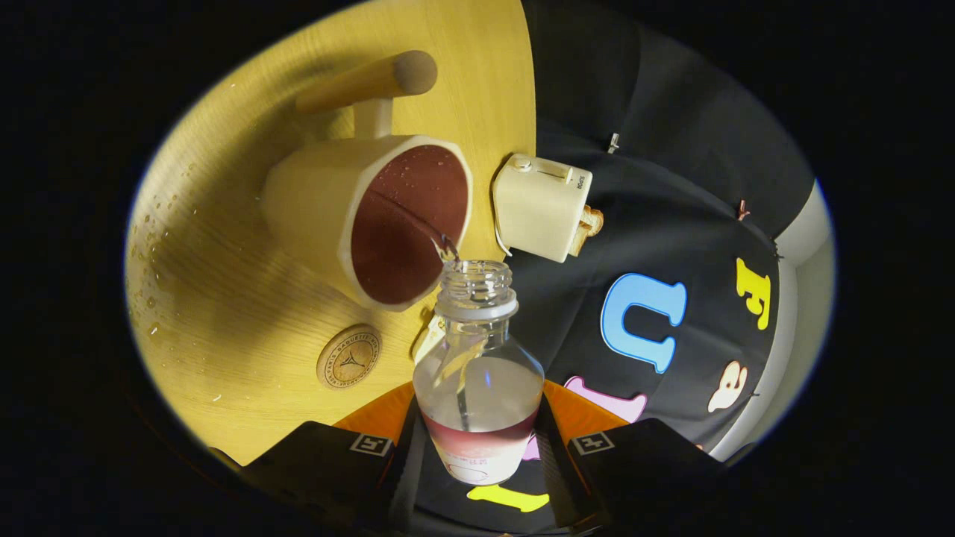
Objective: Take the bottle from table, then pour the juice into the cup, finally place the bottle on the coaster
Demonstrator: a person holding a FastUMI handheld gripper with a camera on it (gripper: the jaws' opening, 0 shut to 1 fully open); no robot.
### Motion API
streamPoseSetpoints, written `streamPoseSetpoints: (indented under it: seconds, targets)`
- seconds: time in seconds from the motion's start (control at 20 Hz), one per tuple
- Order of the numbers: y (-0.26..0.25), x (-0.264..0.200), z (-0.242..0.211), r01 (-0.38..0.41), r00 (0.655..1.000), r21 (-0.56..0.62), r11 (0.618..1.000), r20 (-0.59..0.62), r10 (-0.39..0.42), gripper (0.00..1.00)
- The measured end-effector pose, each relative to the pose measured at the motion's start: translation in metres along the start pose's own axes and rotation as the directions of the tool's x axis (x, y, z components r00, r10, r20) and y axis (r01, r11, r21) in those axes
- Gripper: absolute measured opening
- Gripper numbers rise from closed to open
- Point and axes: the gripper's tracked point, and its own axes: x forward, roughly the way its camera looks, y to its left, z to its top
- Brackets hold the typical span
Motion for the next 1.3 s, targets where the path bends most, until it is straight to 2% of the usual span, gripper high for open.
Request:
streamPoseSetpoints:
  seconds: [0.7, 1.3]
  targets:
    - [-0.010, 0.000, 0.001, -0.001, 1.000, -0.092, 0.996, 0.016, 0.002, 0.71]
    - [-0.025, 0.007, 0.006, 0.025, 0.999, -0.219, 0.976, 0.049, -0.015, 0.72]
